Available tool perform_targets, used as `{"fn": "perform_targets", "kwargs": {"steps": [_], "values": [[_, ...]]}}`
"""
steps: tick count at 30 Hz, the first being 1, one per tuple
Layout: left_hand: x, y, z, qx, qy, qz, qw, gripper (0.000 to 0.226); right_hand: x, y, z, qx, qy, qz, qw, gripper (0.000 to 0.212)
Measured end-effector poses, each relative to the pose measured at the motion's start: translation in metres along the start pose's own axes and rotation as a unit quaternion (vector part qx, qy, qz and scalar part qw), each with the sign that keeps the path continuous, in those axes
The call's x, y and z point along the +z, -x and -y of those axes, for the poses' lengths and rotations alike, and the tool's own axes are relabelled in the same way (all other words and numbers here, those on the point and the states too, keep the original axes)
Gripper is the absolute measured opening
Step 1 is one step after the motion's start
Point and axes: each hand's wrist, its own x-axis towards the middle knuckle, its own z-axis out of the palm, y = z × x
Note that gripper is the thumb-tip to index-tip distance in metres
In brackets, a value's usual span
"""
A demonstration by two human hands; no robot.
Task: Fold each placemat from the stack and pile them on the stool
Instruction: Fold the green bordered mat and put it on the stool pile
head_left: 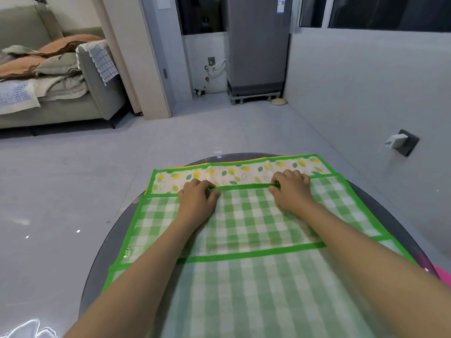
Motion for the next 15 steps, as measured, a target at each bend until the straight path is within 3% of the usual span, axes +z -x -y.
{"fn": "perform_targets", "kwargs": {"steps": [5, 15], "values": [[-0.031, 0.022, -0.013, -0.019, 0.042, 0.008, 0.999, 0.02, -0.029, 0.025, 0.004, -0.008, -0.026, 0.001, 1.0, 0.019], [-0.144, 0.09, -0.062, 0.049, 0.034, -0.004, 0.998, 0.015, -0.141, 0.103, 0.017, -0.062, -0.027, -0.081, 0.994, 0.013]]}}
